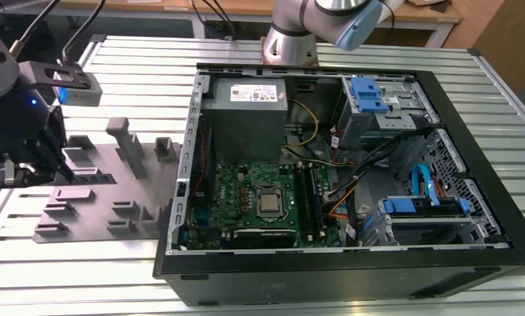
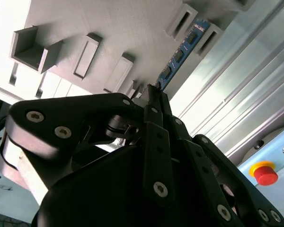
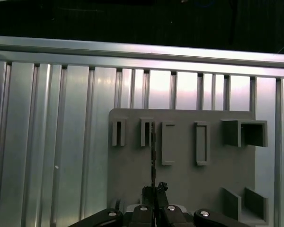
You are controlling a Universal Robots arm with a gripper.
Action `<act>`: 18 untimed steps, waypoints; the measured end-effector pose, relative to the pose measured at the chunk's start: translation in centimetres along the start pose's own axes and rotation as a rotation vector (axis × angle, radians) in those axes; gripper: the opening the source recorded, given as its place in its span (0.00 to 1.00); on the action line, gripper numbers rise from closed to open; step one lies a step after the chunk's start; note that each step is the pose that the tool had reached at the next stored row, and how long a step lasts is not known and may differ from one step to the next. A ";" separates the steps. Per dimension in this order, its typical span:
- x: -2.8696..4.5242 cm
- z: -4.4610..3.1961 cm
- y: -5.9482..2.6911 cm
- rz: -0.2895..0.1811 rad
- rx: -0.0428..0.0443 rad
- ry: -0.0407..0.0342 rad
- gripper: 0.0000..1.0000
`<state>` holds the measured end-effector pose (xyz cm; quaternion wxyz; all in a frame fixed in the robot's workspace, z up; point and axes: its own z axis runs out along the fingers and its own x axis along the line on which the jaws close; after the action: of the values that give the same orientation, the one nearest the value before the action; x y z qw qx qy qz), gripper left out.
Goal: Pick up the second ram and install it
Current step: 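Pick up the second ram and move it above second insertion slot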
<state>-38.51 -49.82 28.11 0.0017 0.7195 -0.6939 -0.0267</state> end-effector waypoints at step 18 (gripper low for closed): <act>-0.18 -4.85 0.19 0.000 0.0002 -0.0042 0.11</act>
<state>-38.51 -49.82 32.96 0.0002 0.7195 -0.6939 -0.0282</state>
